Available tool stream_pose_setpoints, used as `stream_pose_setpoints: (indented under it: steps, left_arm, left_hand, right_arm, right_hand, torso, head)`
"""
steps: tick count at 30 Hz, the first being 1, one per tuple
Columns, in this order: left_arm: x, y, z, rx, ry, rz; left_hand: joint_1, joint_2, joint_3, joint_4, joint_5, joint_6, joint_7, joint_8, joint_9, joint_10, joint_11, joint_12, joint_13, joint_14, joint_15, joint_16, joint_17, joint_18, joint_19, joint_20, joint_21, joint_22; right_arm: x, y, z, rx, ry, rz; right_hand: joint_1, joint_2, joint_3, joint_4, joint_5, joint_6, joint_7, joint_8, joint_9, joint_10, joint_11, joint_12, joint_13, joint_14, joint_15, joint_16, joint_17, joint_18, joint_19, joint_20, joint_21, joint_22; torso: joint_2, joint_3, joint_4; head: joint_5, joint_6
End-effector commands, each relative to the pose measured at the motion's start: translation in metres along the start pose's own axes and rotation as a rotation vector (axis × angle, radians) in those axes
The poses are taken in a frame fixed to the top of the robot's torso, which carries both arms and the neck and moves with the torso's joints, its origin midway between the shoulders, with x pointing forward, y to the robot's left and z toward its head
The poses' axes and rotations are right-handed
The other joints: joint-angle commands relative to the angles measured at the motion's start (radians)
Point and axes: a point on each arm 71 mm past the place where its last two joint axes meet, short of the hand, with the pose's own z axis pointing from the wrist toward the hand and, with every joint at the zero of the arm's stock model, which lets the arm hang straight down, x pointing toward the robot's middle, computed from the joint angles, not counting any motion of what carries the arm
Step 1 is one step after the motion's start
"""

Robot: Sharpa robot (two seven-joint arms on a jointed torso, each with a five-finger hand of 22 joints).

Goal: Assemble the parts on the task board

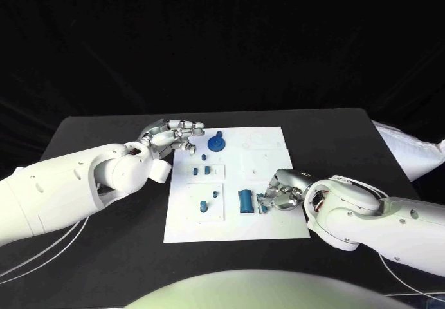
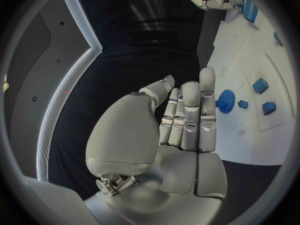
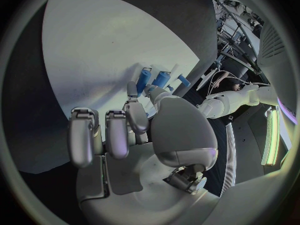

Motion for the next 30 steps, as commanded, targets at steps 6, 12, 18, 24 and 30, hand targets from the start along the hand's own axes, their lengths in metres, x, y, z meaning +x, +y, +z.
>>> stream_pose_setpoints:
  steps: [6, 12, 18, 24, 30]
  left_arm:
    - [0.0028, -0.0005, 0.0002, 0.002, 0.022, -0.006]
    - [0.0029, -0.0004, 0.0005, 0.002, 0.022, -0.006]
    - [0.0028, -0.0003, 0.0006, 0.001, 0.021, -0.006]
    - [0.0030, -0.0003, 0.0009, 0.002, 0.021, -0.006]
    - [0.0029, -0.0003, 0.0011, 0.003, 0.021, -0.006]
  left_hand:
    - [-0.002, 0.004, -0.004, -0.001, 0.003, -0.009, 0.000, 0.005, -0.001, -0.007, 0.001, 0.001, -0.001, -0.001, 0.003, 0.006, -0.001, 0.018, 0.003, 0.006, -0.007, -0.001]
    - [-0.002, 0.005, -0.004, 0.000, 0.003, -0.009, 0.000, 0.006, 0.000, -0.007, 0.001, 0.002, -0.001, -0.002, 0.003, 0.006, -0.002, 0.018, 0.003, 0.006, -0.007, -0.001]
    - [-0.002, 0.005, -0.004, 0.000, 0.003, -0.009, 0.000, 0.006, 0.000, -0.007, 0.001, 0.002, -0.001, -0.002, 0.003, 0.006, -0.002, 0.018, 0.003, 0.006, -0.007, -0.001]
    - [-0.002, 0.005, -0.004, 0.000, 0.003, -0.009, 0.000, 0.006, 0.000, -0.007, 0.001, 0.002, -0.001, -0.002, 0.003, 0.006, -0.002, 0.018, 0.003, 0.006, -0.007, -0.001]
    - [-0.002, 0.005, -0.004, 0.000, 0.003, -0.009, 0.000, 0.006, 0.000, -0.007, 0.001, 0.002, -0.001, -0.002, 0.003, 0.006, -0.002, 0.018, 0.003, 0.006, -0.007, -0.001]
  right_arm:
    - [0.0036, 0.0036, 0.0006, -0.008, 0.028, -0.009]
    - [0.0040, 0.0043, 0.0007, -0.010, 0.031, -0.008]
    - [0.0040, 0.0044, 0.0005, -0.010, 0.033, -0.008]
    - [0.0033, 0.0038, -0.0001, -0.011, 0.026, -0.004]
    - [0.0006, 0.0017, -0.0016, -0.018, 0.001, 0.012]
  right_hand:
    - [-0.031, 0.003, -0.047, 0.036, 0.052, 0.018, -0.004, 0.006, 0.014, 0.011, -0.007, 0.018, 0.015, 0.070, -0.013, 0.006, 0.070, -0.006, 0.004, -0.010, 0.003, 0.081]
    - [-0.050, 0.006, -0.097, 0.069, 0.007, 0.019, -0.006, 0.011, 0.022, 0.013, -0.008, 0.019, 0.019, 0.070, -0.014, 0.006, 0.070, -0.007, 0.005, -0.012, 0.003, 0.082]
    - [-0.046, 0.009, -0.109, 0.075, -0.007, 0.018, -0.006, 0.011, 0.025, 0.013, -0.009, 0.022, 0.022, 0.069, -0.014, 0.005, 0.069, -0.007, 0.005, -0.012, 0.004, 0.082]
    - [-0.043, 0.009, -0.124, 0.081, -0.019, 0.017, -0.006, 0.013, 0.028, 0.014, -0.009, 0.021, 0.023, 0.069, -0.015, 0.005, 0.070, -0.007, 0.005, -0.012, 0.003, 0.082]
    - [-0.035, 0.008, -0.166, 0.100, -0.077, 0.014, -0.006, 0.014, 0.035, 0.012, -0.009, 0.016, 0.023, 0.069, -0.015, 0.002, 0.067, -0.006, 0.004, -0.012, 0.002, 0.081]
  torso:
    - [0.000, 0.0004, -0.0010]
    - [0.000, 0.0010, -0.0013]
    - [-0.001, 0.0008, -0.0016]
    - [0.000, 0.0013, -0.0010]
    - [-0.001, 0.0009, -0.0014]
  head:
    - [0.000, -0.001]
    - [0.001, -0.002]
    - [0.001, -0.003]
    - [0.000, -0.002]
    - [0.000, 0.000]
